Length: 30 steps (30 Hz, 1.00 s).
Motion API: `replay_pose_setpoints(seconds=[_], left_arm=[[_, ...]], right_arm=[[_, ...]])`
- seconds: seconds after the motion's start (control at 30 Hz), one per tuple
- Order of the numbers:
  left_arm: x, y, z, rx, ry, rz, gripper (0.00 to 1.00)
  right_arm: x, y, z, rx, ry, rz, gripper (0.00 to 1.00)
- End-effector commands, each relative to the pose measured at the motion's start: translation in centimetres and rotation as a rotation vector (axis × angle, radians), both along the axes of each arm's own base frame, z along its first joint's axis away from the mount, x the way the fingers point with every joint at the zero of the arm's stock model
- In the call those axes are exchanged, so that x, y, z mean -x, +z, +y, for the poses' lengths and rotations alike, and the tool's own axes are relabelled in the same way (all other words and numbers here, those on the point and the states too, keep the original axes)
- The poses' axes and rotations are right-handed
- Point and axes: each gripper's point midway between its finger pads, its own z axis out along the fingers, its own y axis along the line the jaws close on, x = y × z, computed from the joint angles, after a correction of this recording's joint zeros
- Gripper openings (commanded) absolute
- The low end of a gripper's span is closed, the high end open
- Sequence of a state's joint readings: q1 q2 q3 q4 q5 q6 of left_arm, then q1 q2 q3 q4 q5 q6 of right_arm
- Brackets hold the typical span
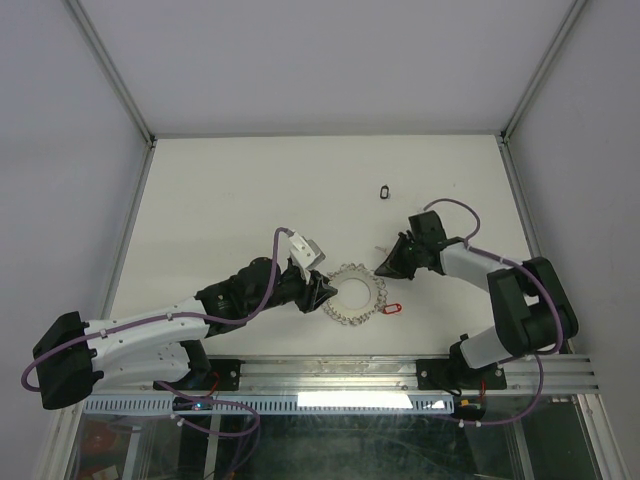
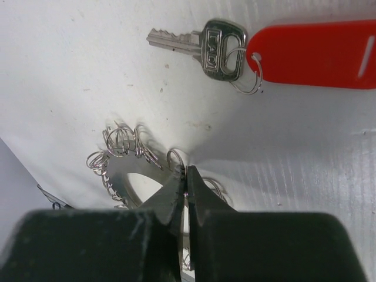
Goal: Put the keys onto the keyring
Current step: Pick up the keyring from the center of the board.
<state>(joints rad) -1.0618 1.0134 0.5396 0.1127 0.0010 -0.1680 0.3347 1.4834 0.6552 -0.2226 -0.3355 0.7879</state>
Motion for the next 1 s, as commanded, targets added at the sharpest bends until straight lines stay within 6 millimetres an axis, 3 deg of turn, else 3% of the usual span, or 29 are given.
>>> replay_pose_setpoints(seconds=[0.0, 0.17, 0.4, 0.53, 0.63, 0.97], left_arm=[[0.0, 2.8, -0.8, 0.076, -0.007, -0.043, 0.35], [-0.4, 3.9, -0.3, 0.096, 0.016, -0.071, 0.36], [-0.8, 7.4, 0.6, 0.162, 0.047, -0.168, 0.38], [-0.8, 9.1, 1.0, 0.189, 0.042, -0.222, 0.39], [-0.7, 10.2, 1.2, 0.201, 0.032, -0.259, 0.39], [-0.7, 13.0, 1.5, 0.194, 0.002, -0.388, 0.4]], right_arm=[[-1.3, 2.1, 0.3, -0.029, 0.034, -0.125, 0.0], [-2.3, 5.2, 0.1, -0.004, 0.115, -0.29, 0.0], [-2.7, 12.4, 2.0, -0.034, 0.313, -0.662, 0.0], [-1.3, 16.5, 3.6, -0.065, 0.432, -0.874, 0.0], [0.1, 18.4, 4.7, -0.075, 0.534, -0.99, 0.0], [4.0, 22.6, 5.5, -0.07, 0.815, -1.364, 0.0]])
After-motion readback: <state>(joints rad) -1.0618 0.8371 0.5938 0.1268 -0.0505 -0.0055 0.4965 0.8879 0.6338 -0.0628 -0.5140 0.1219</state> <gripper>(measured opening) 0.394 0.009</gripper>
